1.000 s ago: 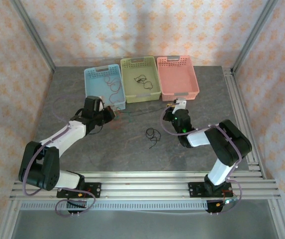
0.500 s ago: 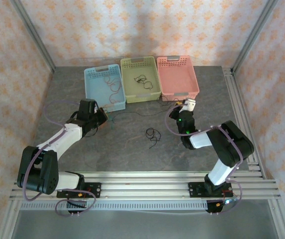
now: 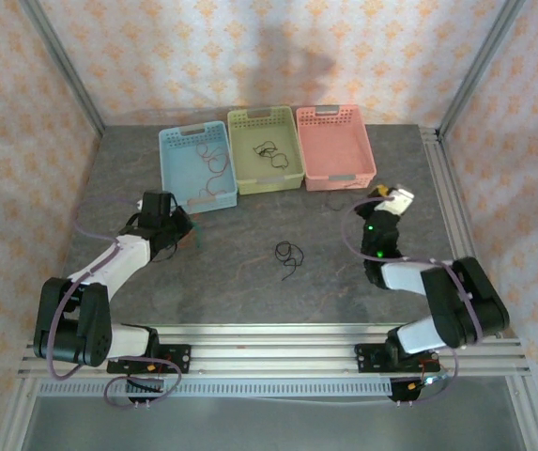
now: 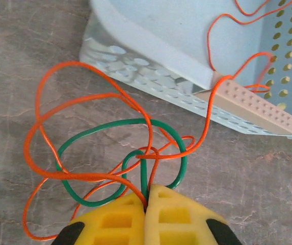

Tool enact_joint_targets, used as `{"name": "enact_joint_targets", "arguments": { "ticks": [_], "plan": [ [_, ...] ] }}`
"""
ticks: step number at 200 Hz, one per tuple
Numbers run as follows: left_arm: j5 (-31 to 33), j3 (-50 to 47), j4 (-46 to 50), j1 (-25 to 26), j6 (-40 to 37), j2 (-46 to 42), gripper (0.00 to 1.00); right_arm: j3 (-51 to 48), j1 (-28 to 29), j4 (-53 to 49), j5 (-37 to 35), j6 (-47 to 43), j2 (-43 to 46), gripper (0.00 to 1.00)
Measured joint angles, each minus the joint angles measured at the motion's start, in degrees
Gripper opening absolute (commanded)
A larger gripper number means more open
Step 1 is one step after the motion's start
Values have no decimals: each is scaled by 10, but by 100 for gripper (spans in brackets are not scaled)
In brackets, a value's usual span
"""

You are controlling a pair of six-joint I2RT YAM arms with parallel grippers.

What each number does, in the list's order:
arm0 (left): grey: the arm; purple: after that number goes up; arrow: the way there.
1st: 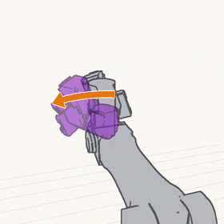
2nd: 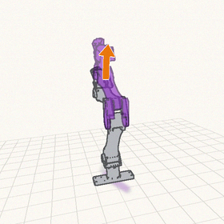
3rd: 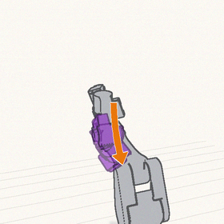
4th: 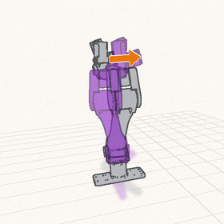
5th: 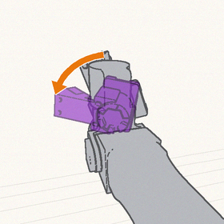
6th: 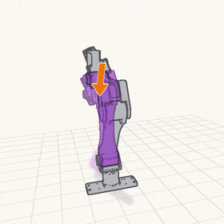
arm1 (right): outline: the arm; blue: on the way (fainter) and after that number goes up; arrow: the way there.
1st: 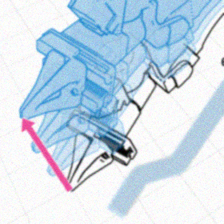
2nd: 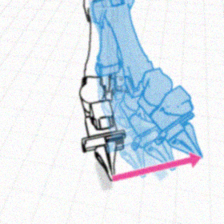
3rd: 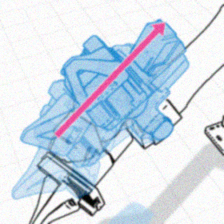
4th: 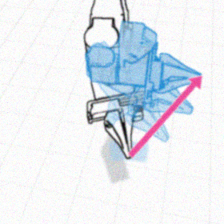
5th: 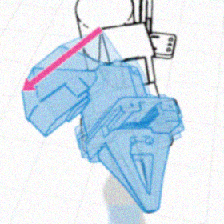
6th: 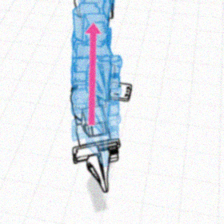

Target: Untangle the cables

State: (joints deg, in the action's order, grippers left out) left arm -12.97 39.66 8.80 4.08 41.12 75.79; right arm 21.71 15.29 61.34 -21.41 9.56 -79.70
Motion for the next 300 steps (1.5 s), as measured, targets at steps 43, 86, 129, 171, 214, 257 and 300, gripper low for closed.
{"name": "enact_joint_targets", "arguments": {
  "ticks": [43,86,129,171,214,257,300],
  "plan": [
    [0,0,0,-1,5,-3,0,-3,-39,-60,26,5,113,0],
    [0,0,0,-1,7,-3,0,77,-32,-179,137,-3,155,0],
    [-1,0,0,-1,7,-3,0,265,4,-260,228,-9,131,0],
    [-2,0,0,-1,7,-3,0,451,41,-284,275,-12,7,0],
    [-3,0,-1,-1,7,-3,0,627,59,-306,301,9,-167,0],
    [-7,0,-1,-1,7,2,0,784,70,-345,304,45,-340,0],
    [-16,0,-2,-1,7,6,0,828,92,-414,323,59,-442,36]
  ]
}}
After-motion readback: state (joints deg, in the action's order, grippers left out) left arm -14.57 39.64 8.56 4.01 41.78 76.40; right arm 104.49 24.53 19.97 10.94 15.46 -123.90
